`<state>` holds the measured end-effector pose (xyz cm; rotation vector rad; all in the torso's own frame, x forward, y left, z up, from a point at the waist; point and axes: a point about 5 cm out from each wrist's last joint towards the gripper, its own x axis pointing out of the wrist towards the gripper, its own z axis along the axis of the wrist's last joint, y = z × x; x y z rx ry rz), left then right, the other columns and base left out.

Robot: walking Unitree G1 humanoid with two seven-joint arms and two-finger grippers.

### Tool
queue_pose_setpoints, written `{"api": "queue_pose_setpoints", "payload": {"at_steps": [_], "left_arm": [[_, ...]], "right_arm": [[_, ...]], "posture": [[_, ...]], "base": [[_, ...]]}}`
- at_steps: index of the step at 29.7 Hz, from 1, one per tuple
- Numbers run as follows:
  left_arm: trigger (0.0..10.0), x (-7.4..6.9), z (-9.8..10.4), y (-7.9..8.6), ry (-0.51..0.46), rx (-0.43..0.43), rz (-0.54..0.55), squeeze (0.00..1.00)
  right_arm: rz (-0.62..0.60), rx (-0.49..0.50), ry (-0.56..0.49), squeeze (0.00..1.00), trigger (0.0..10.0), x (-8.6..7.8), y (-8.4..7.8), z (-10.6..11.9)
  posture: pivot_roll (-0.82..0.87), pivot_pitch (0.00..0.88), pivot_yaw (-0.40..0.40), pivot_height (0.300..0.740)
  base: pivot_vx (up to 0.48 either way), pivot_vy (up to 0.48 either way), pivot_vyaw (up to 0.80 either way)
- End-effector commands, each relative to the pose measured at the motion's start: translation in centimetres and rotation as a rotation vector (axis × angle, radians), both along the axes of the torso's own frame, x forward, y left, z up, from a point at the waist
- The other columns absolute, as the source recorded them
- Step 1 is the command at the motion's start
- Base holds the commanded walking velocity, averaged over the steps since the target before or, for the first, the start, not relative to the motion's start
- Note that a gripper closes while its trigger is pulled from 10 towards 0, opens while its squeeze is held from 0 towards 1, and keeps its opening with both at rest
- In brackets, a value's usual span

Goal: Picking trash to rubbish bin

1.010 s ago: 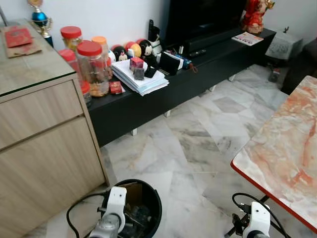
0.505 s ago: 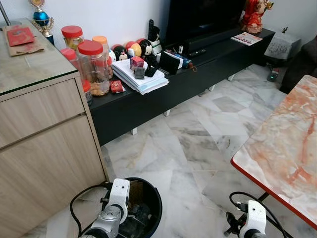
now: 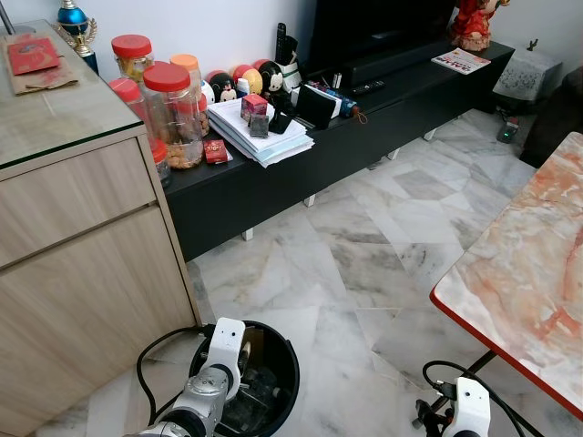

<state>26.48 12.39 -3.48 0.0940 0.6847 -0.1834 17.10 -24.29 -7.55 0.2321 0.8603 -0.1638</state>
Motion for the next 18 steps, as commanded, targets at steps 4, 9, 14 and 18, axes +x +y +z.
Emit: {"api": "queue_pose_setpoints", "payload": {"at_steps": [4,9,14,18], "left_arm": [[10.0,-0.7,-0.6,0.0,0.027,0.024,-0.017,1.00],[10.0,-1.9,-1.5,0.6,0.058,0.052,0.012,0.00],[10.0,-3.0,-2.2,1.5,0.062,0.048,0.113,0.00],[10.0,-4.2,-2.9,2.4,0.093,0.057,0.190,0.00]], "right_arm": [[-0.006,-0.013,0.007,0.00,10.0,-0.2,-0.4,0.0],[-0.020,-0.031,0.008,0.00,10.0,-0.2,-0.5,0.0],[-0.044,-0.040,0.001,0.00,10.0,-0.2,-0.7,0.1],[-0.047,-0.055,0.010,0.00,10.0,-0.4,-0.7,0.0]], "posture": [[-0.16,0.081,-0.126,0.740],[-0.15,0.082,-0.127,0.740],[-0.15,0.084,-0.126,0.740],[-0.14,0.086,-0.123,0.740]], "base": [[0.000,0.000,0.00],[0.000,0.000,0.00],[0.000,0.000,0.00],[0.000,0.000,0.00]]}}
